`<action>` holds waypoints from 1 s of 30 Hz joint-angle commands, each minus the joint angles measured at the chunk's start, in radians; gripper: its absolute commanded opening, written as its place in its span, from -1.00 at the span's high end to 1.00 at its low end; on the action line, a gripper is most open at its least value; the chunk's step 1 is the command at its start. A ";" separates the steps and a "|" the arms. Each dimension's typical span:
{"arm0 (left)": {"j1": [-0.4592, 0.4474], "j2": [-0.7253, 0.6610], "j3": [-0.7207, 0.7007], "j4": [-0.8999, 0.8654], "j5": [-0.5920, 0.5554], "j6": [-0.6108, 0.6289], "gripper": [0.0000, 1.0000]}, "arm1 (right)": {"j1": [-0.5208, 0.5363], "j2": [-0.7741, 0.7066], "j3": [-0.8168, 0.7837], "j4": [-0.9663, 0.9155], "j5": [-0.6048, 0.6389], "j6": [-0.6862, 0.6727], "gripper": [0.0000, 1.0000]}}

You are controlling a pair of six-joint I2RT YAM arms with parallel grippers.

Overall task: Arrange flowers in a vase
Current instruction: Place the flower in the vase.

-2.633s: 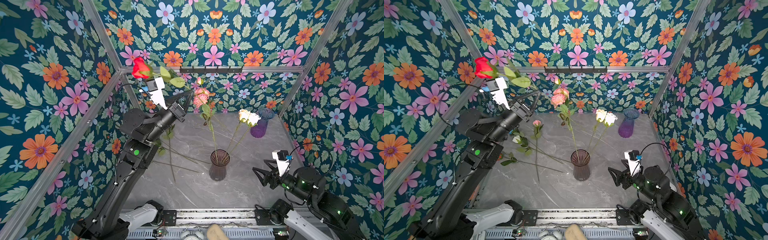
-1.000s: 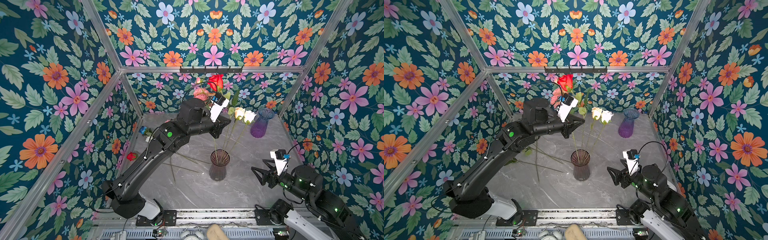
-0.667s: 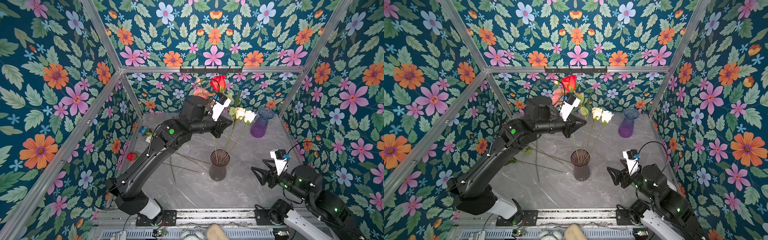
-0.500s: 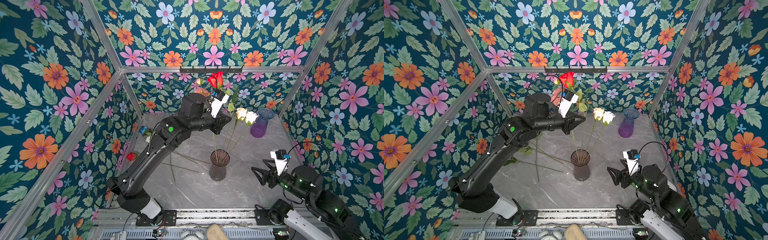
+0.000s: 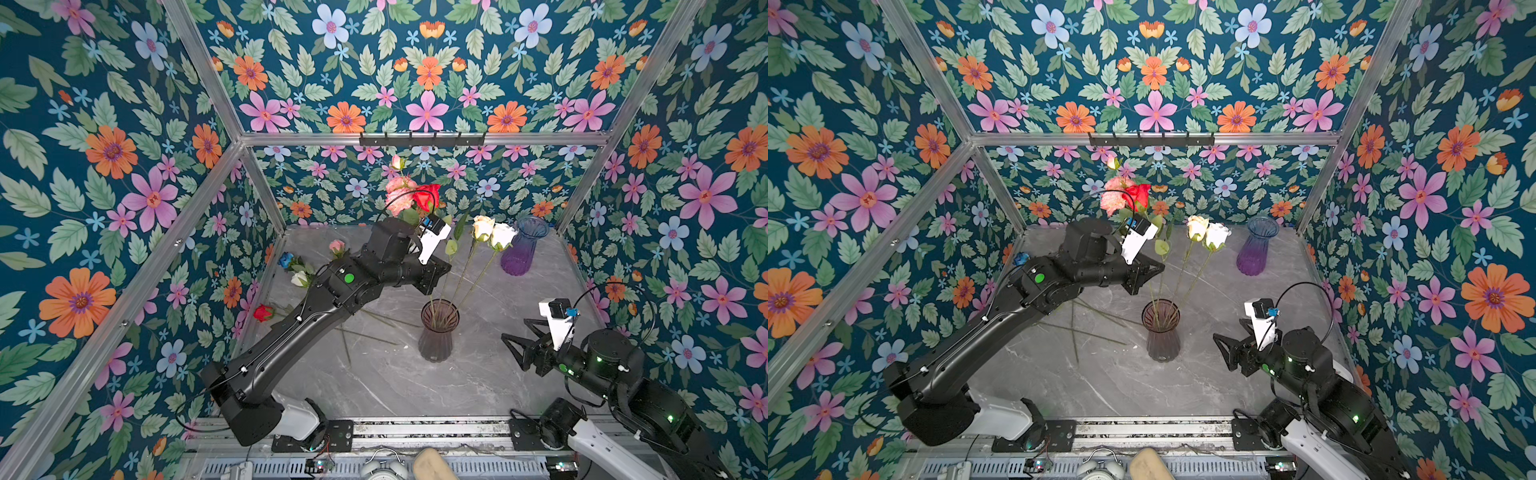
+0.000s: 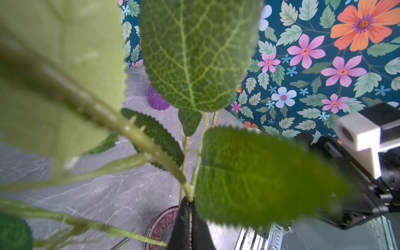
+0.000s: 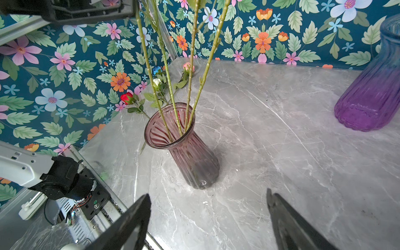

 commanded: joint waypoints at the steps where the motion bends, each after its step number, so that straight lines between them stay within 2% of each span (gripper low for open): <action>1: 0.001 -0.059 -0.106 0.146 0.026 0.040 1.00 | 0.001 0.011 -0.006 0.029 -0.014 0.007 -0.72; 4: 0.000 -0.133 -0.236 0.251 0.078 0.058 0.69 | 0.000 0.027 -0.008 0.031 -0.026 0.007 -0.71; 8: 0.000 -0.224 -0.372 0.340 0.119 0.055 -0.16 | 0.001 0.062 -0.008 0.035 -0.043 0.008 -0.65; 10: 0.000 -0.267 -0.414 0.358 0.125 0.055 -0.35 | 0.000 0.093 -0.009 0.038 -0.055 0.023 -0.63; 14: 0.000 -0.347 -0.458 0.359 0.105 0.051 -0.43 | 0.000 0.116 -0.083 0.146 -0.122 0.088 -0.64; 18: 0.001 -0.410 -0.490 0.297 0.086 0.028 -0.40 | 0.000 0.128 -0.129 0.232 -0.156 0.138 -0.65; 23: 0.001 -0.493 -0.592 0.230 0.018 -0.036 -0.22 | 0.001 0.166 -0.160 0.280 -0.185 0.219 -0.66; 30: 0.001 -0.550 -0.811 0.303 -0.047 -0.158 0.14 | 0.000 0.235 -0.161 0.355 -0.190 0.434 -0.56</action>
